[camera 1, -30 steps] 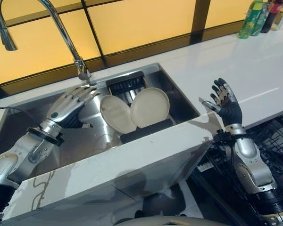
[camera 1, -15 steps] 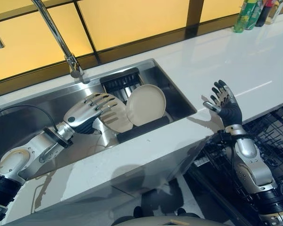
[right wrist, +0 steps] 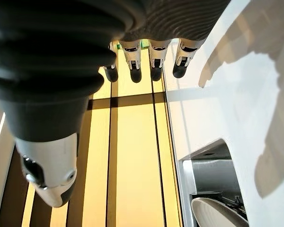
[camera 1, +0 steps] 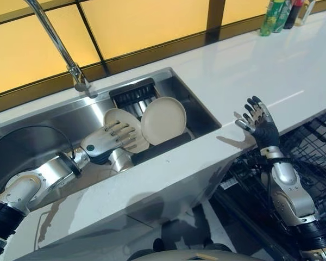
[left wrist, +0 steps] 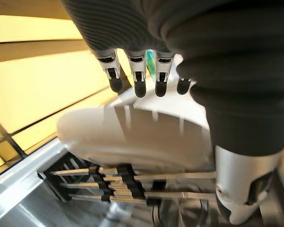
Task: Pick up plates and place into dishwasher.
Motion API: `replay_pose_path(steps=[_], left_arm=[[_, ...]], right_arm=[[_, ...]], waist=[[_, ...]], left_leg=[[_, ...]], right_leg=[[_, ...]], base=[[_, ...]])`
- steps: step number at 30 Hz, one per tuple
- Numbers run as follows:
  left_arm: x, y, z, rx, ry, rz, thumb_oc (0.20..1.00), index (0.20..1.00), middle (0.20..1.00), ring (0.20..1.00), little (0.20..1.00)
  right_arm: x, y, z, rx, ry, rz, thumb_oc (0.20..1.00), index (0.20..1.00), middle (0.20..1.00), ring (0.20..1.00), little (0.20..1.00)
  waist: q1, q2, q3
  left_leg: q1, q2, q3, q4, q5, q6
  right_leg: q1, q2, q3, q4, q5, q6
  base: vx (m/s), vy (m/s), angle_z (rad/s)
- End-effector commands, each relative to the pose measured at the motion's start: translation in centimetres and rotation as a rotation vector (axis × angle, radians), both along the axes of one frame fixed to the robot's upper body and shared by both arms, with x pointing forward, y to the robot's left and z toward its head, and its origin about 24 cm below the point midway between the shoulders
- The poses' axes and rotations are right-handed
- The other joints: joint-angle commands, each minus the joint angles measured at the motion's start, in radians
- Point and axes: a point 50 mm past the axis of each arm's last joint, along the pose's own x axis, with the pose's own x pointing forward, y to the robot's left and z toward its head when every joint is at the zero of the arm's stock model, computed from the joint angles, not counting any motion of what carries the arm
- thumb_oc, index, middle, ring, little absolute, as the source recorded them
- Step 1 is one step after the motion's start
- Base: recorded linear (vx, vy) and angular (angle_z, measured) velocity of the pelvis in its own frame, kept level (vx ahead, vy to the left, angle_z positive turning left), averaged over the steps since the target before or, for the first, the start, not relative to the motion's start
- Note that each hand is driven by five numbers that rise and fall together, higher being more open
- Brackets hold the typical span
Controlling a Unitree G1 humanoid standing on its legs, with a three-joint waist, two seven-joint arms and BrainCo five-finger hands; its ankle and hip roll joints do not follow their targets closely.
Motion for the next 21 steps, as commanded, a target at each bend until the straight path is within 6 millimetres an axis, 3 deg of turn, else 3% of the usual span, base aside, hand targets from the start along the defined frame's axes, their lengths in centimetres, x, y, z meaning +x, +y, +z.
replay_pose_path(steps=[1, 14, 21], left_arm=[[2.0, 1.7, 2.4, 0.043, -0.130, 0.084, 1.000, 1.000, 1.000, 1.000, 1.000], [2.5, 4.5, 0.9, 0.070, -0.229, 0.271, 1.000, 1.000, 1.000, 1.000, 1.000], [2.5, 4.9, 0.4, 0.060, -0.245, 0.310, 1.000, 1.000, 1.000, 1.000, 1.000]], right_arm=[[0.1, 0.3, 2.1, -0.043, -0.092, 0.041, 1.000, 1.000, 1.000, 1.000, 1.000], [-0.3, -0.1, 1.2, -0.047, -0.064, 0.037, 1.000, 1.000, 1.000, 1.000, 1.000], [-0.4, 0.0, 0.7, -0.041, -0.044, 0.036, 1.000, 1.000, 1.000, 1.000, 1.000]], waist=[[-0.005, -0.011, -0.047], [-0.021, -0.014, -0.035], [-0.023, -0.016, -0.039]], left_leg=[[-0.015, -0.028, -0.008, 0.098, -0.141, 0.046], [-0.015, -0.034, 0.003, 0.104, -0.140, 0.049], [-0.012, -0.035, 0.003, 0.108, -0.139, 0.047]], right_leg=[[-0.150, -0.041, 0.034, 0.103, 0.035, 0.080], [-0.150, -0.034, 0.052, 0.107, 0.035, 0.080], [-0.147, -0.033, 0.050, 0.114, 0.032, 0.080]], base=[[0.04, -0.007, -0.04], [0.04, -0.003, -0.06], [0.04, -0.012, -0.02]])
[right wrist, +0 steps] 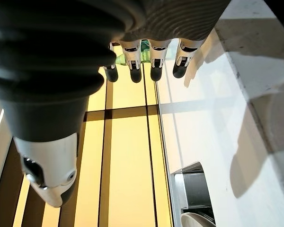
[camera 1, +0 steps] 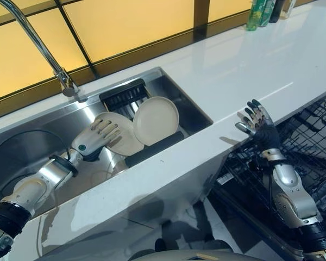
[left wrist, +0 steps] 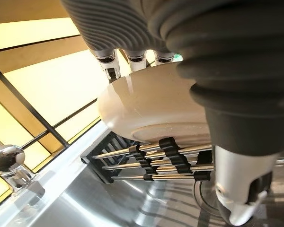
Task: Pick up plates and place into dishwasher.
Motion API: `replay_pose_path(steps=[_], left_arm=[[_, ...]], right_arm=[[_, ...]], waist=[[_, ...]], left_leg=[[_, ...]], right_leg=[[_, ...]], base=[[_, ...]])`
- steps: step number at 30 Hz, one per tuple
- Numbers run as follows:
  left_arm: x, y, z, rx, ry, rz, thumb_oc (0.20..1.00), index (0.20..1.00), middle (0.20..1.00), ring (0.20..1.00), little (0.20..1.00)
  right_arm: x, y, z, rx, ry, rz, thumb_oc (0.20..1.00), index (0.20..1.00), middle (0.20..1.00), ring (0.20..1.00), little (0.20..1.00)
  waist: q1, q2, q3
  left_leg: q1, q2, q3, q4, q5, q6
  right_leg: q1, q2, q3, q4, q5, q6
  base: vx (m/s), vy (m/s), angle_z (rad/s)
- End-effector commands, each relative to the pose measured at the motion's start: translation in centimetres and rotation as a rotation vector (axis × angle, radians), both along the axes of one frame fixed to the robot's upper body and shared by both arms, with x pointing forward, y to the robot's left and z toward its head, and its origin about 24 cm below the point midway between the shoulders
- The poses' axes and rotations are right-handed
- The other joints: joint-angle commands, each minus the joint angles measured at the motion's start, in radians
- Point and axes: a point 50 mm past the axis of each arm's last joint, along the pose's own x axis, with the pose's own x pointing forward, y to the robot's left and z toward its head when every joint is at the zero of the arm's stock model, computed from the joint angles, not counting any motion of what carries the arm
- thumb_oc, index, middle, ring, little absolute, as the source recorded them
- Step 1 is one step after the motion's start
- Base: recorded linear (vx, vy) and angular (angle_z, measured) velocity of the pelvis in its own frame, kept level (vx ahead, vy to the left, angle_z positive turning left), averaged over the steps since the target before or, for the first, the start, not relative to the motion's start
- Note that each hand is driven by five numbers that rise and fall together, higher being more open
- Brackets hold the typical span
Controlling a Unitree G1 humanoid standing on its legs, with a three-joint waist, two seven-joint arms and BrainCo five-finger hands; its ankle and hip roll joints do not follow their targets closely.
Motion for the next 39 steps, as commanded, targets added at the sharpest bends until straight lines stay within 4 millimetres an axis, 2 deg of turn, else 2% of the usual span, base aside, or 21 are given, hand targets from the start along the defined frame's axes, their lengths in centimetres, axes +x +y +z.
replay_pose_path(steps=[1, 7, 10, 12, 14, 17, 18, 19, 20, 22, 23, 39], left_arm=[[1.2, 2.1, 2.4, 0.001, -0.162, 0.107, 1.000, 1.000, 1.000, 1.000, 1.000], [1.3, 2.9, 2.9, -0.053, -0.253, 0.129, 1.000, 1.000, 1.000, 1.000, 1.000], [1.3, 2.9, 2.6, -0.047, -0.225, 0.123, 0.915, 0.915, 0.915, 0.915, 0.915], [1.2, 2.7, 2.1, -0.045, -0.209, 0.118, 0.771, 0.771, 0.771, 0.771, 0.771], [1.1, 2.5, 1.8, -0.042, -0.195, 0.113, 0.576, 0.576, 0.576, 0.576, 0.576], [1.1, 2.5, 1.3, -0.032, -0.177, 0.110, 0.511, 0.511, 0.511, 0.511, 0.511], [1.1, 2.5, 1.2, -0.028, -0.172, 0.111, 0.445, 0.445, 0.445, 0.445, 0.445], [1.1, 2.5, 1.2, -0.027, -0.169, 0.111, 0.420, 0.420, 0.420, 0.420, 0.420], [1.1, 2.5, 1.2, -0.026, -0.164, 0.113, 0.338, 0.338, 0.338, 0.338, 0.338], [1.1, 2.6, 1.2, -0.025, -0.158, 0.115, 0.272, 0.272, 0.272, 0.272, 0.272], [1.1, 2.6, 1.2, -0.024, -0.155, 0.116, 0.200, 0.200, 0.200, 0.200, 0.200], [0.4, 2.3, 0.6, 0.051, -0.073, 0.094, 0.200, 0.200, 0.200, 0.200, 0.200]], right_arm=[[-0.2, 0.4, 1.3, -0.018, -0.072, 0.033, 1.000, 1.000, 1.000, 1.000, 1.000], [-0.4, 0.4, 0.9, -0.019, -0.053, 0.040, 1.000, 1.000, 1.000, 1.000, 1.000], [-0.5, 0.3, 0.8, -0.023, -0.048, 0.044, 1.000, 1.000, 1.000, 1.000, 1.000], [-0.6, 0.2, 0.7, -0.024, -0.046, 0.043, 1.000, 1.000, 1.000, 1.000, 1.000], [-0.6, 0.2, 0.7, -0.024, -0.043, 0.040, 1.000, 1.000, 1.000, 1.000, 1.000], [-0.6, 0.1, 0.7, -0.026, -0.039, 0.043, 1.000, 1.000, 1.000, 1.000, 1.000], [-0.6, 0.1, 0.7, -0.027, -0.038, 0.045, 1.000, 1.000, 1.000, 1.000, 1.000], [-0.6, 0.1, 0.7, -0.028, -0.038, 0.046, 1.000, 1.000, 1.000, 1.000, 1.000], [-0.6, 0.1, 0.7, -0.029, -0.037, 0.048, 1.000, 1.000, 1.000, 1.000, 1.000], [-0.7, 0.1, 0.7, -0.030, -0.036, 0.049, 1.000, 1.000, 1.000, 1.000, 1.000], [-0.7, 0.1, 0.6, -0.031, -0.034, 0.048, 1.000, 1.000, 1.000, 1.000, 1.000], [-1.0, -0.4, 0.9, -0.046, -0.026, 0.042, 1.000, 1.000, 1.000, 1.000, 1.000]], waist=[[-0.002, -0.024, -0.061], [-0.009, -0.021, -0.060], [-0.014, -0.019, -0.058], [-0.017, -0.019, -0.056], [-0.019, -0.019, -0.056], [-0.023, -0.017, -0.056], [-0.024, -0.016, -0.057], [-0.025, -0.016, -0.057], [-0.027, -0.015, -0.056], [-0.028, -0.013, -0.056], [-0.028, -0.012, -0.055], [-0.027, 0.000, -0.047]], left_leg=[[-0.037, -0.035, -0.027, 0.110, -0.133, 0.045], [-0.033, -0.036, -0.025, 0.115, -0.131, 0.045], [-0.032, -0.038, -0.026, 0.115, -0.129, 0.045], [-0.032, -0.039, -0.025, 0.117, -0.129, 0.045], [-0.030, -0.040, -0.025, 0.117, -0.129, 0.046], [-0.029, -0.042, -0.024, 0.119, -0.130, 0.046], [-0.028, -0.043, -0.024, 0.119, -0.129, 0.046], [-0.028, -0.043, -0.024, 0.119, -0.129, 0.046], [-0.028, -0.043, -0.023, 0.120, -0.129, 0.046], [-0.027, -0.044, -0.022, 0.122, -0.129, 0.046], [-0.027, -0.046, -0.023, 0.124, -0.130, 0.046], [-0.028, -0.058, -0.034, 0.141, -0.131, 0.043]], right_leg=[[-0.151, -0.033, 0.021, 0.109, 0.028, 0.076], [-0.150, -0.030, 0.026, 0.117, 0.027, 0.073], [-0.152, -0.028, 0.027, 0.122, 0.026, 0.073], [-0.152, -0.030, 0.027, 0.124, 0.026, 0.073], [-0.151, -0.029, 0.029, 0.125, 0.025, 0.074], [-0.151, -0.028, 0.032, 0.127, 0.024, 0.073], [-0.151, -0.028, 0.033, 0.127, 0.024, 0.073], [-0.151, -0.028, 0.034, 0.127, 0.024, 0.073], [-0.151, -0.028, 0.034, 0.128, 0.024, 0.073], [-0.151, -0.028, 0.036, 0.130, 0.023, 0.073], [-0.152, -0.028, 0.036, 0.132, 0.023, 0.073], [-0.146, -0.037, 0.025, 0.141, 0.019, 0.071]], base=[[0.04, -0.011, -0.03], [0.05, 0.004, -0.05], [0.03, 0.005, -0.04], [0.02, 0.001, -0.06], [0.01, -0.001, -0.02], [0.00, 0.000, 0.00], [0.00, 0.000, 0.00], [0.00, 0.000, 0.00], [0.02, 0.008, -0.03], [0.02, 0.007, -0.04], [0.00, 0.000, 0.00], [0.01, 0.004, -0.02]])
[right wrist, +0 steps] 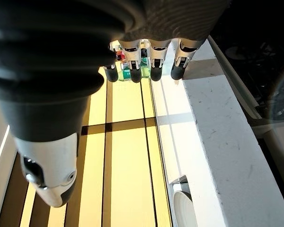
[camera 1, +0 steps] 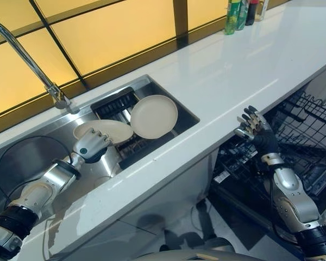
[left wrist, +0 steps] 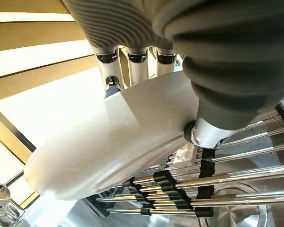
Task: Pick up plates and place into dishwasher.
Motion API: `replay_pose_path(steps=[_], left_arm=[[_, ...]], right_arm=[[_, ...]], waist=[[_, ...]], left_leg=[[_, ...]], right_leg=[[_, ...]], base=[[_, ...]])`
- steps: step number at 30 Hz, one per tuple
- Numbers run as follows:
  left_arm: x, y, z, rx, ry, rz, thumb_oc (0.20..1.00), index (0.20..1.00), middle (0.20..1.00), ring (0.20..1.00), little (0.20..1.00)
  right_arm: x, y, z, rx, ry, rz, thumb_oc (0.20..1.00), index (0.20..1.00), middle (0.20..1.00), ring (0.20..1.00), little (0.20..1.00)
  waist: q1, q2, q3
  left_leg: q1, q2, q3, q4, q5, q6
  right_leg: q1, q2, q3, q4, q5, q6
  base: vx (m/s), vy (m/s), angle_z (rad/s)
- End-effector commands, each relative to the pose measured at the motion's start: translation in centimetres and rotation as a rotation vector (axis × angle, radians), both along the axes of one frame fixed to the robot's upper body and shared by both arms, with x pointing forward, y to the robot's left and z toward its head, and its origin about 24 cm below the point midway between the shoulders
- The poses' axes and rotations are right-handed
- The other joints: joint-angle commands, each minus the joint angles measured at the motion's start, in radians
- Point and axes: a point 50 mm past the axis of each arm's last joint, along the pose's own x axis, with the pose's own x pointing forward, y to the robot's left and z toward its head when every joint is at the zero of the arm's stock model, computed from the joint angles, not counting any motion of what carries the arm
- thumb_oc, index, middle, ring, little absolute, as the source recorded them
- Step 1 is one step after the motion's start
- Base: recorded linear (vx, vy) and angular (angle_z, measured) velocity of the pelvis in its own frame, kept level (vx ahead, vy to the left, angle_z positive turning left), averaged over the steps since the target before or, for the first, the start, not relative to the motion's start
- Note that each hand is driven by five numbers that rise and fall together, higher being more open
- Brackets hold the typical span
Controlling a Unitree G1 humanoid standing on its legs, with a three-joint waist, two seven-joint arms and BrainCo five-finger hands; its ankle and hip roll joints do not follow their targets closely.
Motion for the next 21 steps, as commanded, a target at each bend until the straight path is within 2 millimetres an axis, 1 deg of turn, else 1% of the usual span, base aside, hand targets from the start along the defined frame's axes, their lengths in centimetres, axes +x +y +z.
replay_pose_path(steps=[1, 11, 16, 21], left_arm=[[0.4, 2.3, 1.7, 0.066, -0.039, 0.080, 0.200, 0.200, 0.200, 0.200, 0.200], [-0.4, 3.1, 1.8, 0.076, 0.005, 0.122, 0.200, 0.200, 0.200, 0.200, 0.200], [-0.7, 3.8, 2.0, 0.073, -0.018, 0.152, 0.200, 0.200, 0.200, 0.200, 0.200], [-0.7, 4.2, 2.8, 0.060, -0.066, 0.173, 0.200, 0.200, 0.200, 0.200, 0.200]], right_arm=[[-0.5, -0.1, 1.7, -0.029, -0.082, 0.014, 1.000, 1.000, 1.000, 1.000, 1.000], [-0.7, -0.6, 2.1, -0.037, -0.085, 0.017, 1.000, 1.000, 1.000, 1.000, 1.000], [-0.8, -0.7, 2.0, -0.042, -0.086, 0.020, 1.000, 1.000, 1.000, 1.000, 1.000], [-0.6, -0.7, 2.1, -0.040, -0.096, 0.018, 1.000, 1.000, 1.000, 1.000, 1.000]], waist=[[0.026, -0.035, -0.051], [0.038, -0.028, -0.049], [0.049, -0.027, -0.053], [0.064, -0.031, -0.063]], left_leg=[[-0.067, -0.058, -0.053, 0.141, -0.132, 0.041], [-0.073, -0.063, -0.068, 0.146, -0.131, 0.038], [-0.074, -0.063, -0.076, 0.139, -0.129, 0.035], [-0.084, -0.059, -0.081, 0.131, -0.117, 0.031]], right_leg=[[-0.151, -0.040, -0.015, 0.115, 0.018, 0.068], [-0.151, -0.047, -0.027, 0.114, 0.017, 0.069], [-0.146, -0.050, -0.038, 0.102, 0.018, 0.068], [-0.146, -0.053, -0.051, 0.085, 0.029, 0.066]], base=[[0.00, 0.000, 0.00], [0.00, 0.003, 0.00], [-0.04, 0.025, 0.05], [-0.07, 0.011, 0.07]])
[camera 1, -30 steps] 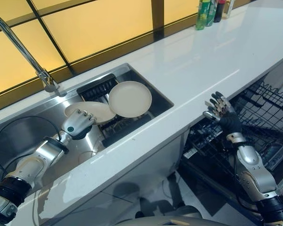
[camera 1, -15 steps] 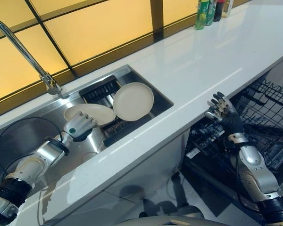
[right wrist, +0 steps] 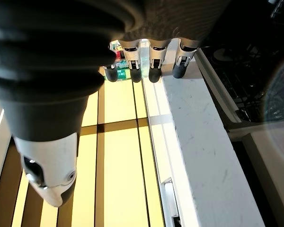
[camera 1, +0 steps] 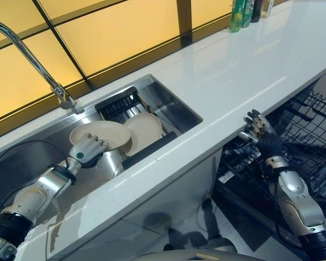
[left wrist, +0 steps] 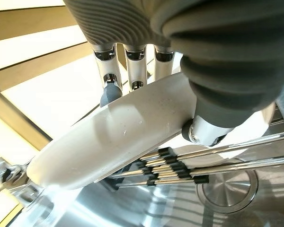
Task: Pick up plates and place into dishwasher.
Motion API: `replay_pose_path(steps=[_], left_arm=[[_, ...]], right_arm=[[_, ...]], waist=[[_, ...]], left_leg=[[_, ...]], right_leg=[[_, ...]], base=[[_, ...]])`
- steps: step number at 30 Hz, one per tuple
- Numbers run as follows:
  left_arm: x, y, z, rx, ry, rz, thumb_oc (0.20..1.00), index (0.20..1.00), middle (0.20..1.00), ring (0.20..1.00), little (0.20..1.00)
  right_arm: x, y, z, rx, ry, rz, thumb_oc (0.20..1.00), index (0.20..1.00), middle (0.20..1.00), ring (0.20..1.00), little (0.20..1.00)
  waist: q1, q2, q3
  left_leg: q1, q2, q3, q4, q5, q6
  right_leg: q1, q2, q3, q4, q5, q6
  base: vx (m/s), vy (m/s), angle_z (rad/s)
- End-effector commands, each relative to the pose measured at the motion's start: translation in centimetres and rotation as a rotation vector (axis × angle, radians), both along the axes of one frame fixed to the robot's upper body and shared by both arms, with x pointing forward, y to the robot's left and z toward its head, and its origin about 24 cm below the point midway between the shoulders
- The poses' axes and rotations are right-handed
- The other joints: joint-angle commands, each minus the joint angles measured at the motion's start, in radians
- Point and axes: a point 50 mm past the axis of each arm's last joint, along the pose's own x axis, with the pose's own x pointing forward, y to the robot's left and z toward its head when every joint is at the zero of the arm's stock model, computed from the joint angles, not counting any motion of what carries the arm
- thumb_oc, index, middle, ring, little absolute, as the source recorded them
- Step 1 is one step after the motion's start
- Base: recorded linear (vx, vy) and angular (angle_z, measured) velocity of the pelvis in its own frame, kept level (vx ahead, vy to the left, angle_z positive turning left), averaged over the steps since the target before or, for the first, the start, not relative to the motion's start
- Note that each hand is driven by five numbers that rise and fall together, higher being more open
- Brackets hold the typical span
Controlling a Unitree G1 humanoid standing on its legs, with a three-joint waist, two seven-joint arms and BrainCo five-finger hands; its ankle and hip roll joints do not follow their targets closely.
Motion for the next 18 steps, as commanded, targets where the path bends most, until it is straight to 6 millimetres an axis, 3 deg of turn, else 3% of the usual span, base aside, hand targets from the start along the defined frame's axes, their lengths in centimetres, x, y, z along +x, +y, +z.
replay_pose_path(steps=[1, 5, 8, 13, 18], left_arm=[[0.5, 3.0, 3.1, 0.044, -0.116, 0.117, 0.200, 0.200, 0.200, 0.200, 0.200], [0.6, 3.4, 4.5, -0.051, -0.226, 0.110, 0.200, 0.200, 0.200, 0.200, 0.200], [0.5, 2.6, 6.2, -0.206, -0.334, 0.030, 0.200, 0.200, 0.200, 0.200, 0.200], [0.0, -0.5, 9.1, -0.472, -0.469, -0.173, 0.200, 0.200, 0.200, 0.200, 0.200], [-0.7, -4.0, 11.1, -0.612, -0.481, -0.378, 0.200, 0.200, 0.200, 0.200, 0.200]], right_arm=[[0.0, 0.6, 2.5, -0.029, -0.129, 0.047, 1.000, 1.000, 1.000, 1.000, 1.000], [0.2, 0.9, 2.8, -0.023, -0.148, 0.055, 1.000, 1.000, 1.000, 1.000, 1.000], [0.2, 1.1, 3.5, -0.034, -0.186, 0.073, 1.000, 1.000, 1.000, 1.000, 1.000], [0.5, 2.3, 6.0, -0.095, -0.321, 0.118, 1.000, 1.000, 1.000, 1.000, 1.000], [0.7, 3.3, 9.5, -0.146, -0.488, 0.117, 1.000, 1.000, 1.000, 1.000, 1.000]], waist=[[0.065, -0.055, -0.068], [0.078, -0.062, -0.077], [0.092, -0.068, -0.081], [0.130, -0.088, -0.090], [0.163, -0.114, -0.108]], left_leg=[[-0.076, -0.051, -0.040, 0.130, -0.118, 0.028], [-0.079, -0.045, -0.046, 0.125, -0.118, 0.025], [-0.081, -0.040, -0.051, 0.119, -0.116, 0.024], [-0.082, -0.030, -0.070, 0.104, -0.116, 0.023], [-0.079, -0.019, -0.083, 0.089, -0.122, 0.019]], right_leg=[[-0.156, -0.045, -0.031, 0.095, 0.032, 0.061], [-0.157, -0.044, -0.041, 0.089, 0.030, 0.060], [-0.154, -0.043, -0.052, 0.083, 0.030, 0.058], [-0.144, -0.040, -0.071, 0.067, 0.029, 0.058], [-0.136, -0.033, -0.082, 0.055, 0.026, 0.060]], base=[[-0.05, 0.004, 0.07], [-0.06, -0.004, 0.06], [-0.07, -0.017, 0.00], [-0.07, -0.048, 0.09], [-0.07, -0.075, -0.01]])
